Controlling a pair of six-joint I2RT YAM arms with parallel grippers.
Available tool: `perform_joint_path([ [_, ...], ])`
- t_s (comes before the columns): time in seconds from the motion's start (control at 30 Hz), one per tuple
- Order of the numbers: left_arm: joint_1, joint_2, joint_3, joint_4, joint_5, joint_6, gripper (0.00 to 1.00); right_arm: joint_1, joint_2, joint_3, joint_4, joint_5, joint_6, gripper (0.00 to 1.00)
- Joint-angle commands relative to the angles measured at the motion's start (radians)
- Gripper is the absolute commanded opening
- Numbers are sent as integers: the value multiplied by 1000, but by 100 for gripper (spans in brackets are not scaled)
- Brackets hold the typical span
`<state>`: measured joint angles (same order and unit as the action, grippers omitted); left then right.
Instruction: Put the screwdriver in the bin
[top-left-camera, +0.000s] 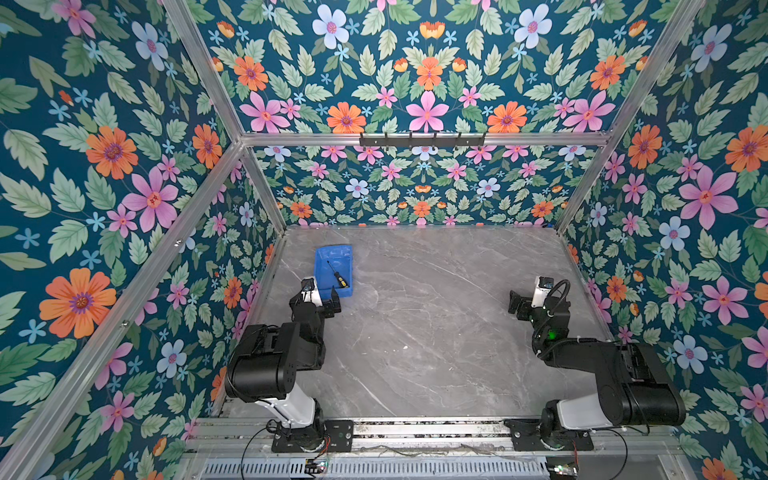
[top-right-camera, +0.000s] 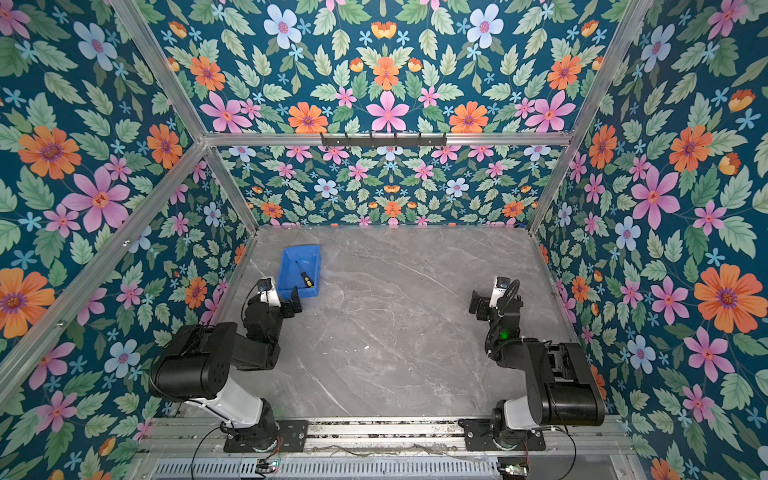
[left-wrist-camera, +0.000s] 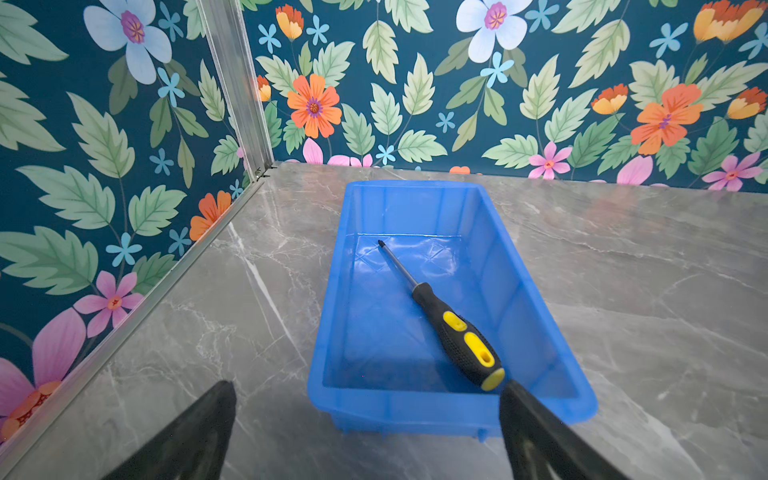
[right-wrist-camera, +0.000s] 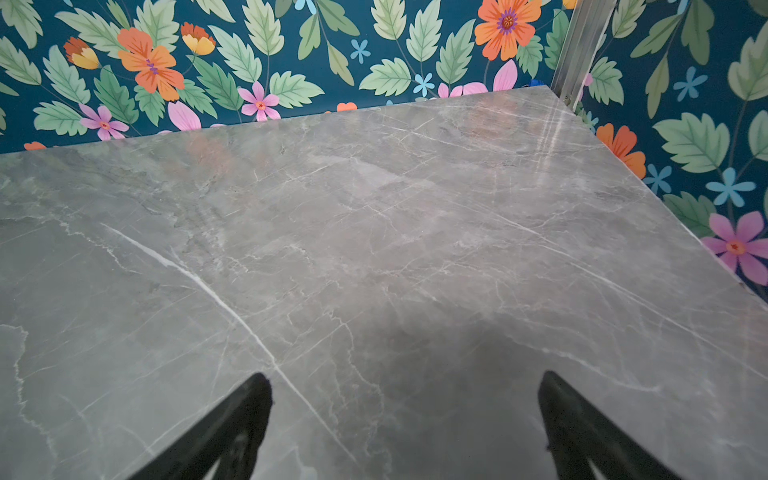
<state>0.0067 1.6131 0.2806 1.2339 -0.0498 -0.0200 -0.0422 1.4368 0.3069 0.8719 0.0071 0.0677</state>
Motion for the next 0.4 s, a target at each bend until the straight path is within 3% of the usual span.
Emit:
perform_joint_path([
  [0.0,1,1,11,2,45,17,100,1,-1,3,4,7,1,99],
  [0.37,1,1,10,7,46,17,100,1,-1,4,4,6,1,99],
])
